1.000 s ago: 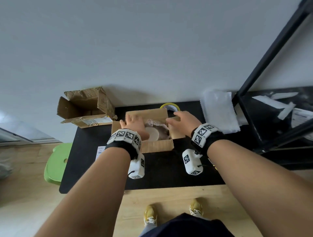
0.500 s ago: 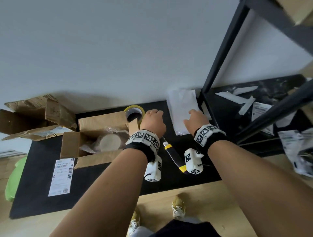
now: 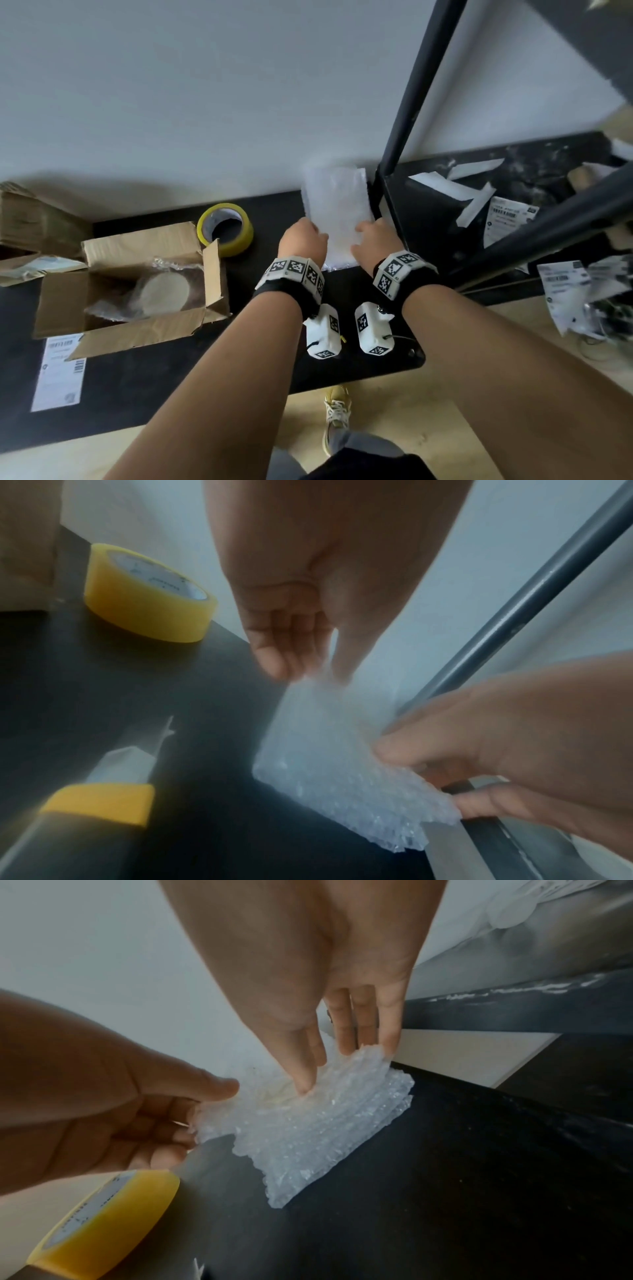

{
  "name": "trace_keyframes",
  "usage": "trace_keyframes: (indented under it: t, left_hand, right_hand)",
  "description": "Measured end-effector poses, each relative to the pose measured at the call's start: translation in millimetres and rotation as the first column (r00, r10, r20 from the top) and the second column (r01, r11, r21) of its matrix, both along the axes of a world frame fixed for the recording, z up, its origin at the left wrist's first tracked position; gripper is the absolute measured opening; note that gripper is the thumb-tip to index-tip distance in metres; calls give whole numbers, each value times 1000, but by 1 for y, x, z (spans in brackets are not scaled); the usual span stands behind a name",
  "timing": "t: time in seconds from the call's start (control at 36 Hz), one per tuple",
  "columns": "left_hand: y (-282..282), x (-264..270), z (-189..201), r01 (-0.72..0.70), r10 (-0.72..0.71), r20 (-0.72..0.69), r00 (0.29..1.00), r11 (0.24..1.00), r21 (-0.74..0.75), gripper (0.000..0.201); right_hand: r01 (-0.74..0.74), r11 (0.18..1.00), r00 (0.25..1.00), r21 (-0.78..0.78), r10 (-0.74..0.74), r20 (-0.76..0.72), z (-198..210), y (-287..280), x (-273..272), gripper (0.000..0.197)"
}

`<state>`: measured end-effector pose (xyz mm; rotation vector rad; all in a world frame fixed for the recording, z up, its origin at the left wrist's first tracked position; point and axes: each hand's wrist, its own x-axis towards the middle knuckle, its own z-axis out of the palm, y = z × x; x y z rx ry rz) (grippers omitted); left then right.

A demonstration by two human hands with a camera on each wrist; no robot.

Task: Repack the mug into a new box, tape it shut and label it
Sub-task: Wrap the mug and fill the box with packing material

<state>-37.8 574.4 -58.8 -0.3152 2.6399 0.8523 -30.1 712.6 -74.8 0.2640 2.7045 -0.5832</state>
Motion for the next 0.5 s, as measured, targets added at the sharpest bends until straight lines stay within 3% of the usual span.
trace_keyframes:
  t: [0.31, 0.5]
  left_hand:
    - [-8, -2, 18, -68, 79, -94, 992, 990, 121, 3]
    - [-25, 5, 30, -109, 147, -132, 980, 960, 260, 6]
  right_hand:
    - [92, 995, 994, -26, -93, -50, 23, -5, -5, 42]
    - [236, 944, 965, -230, -255, -55, 36, -13, 0, 55]
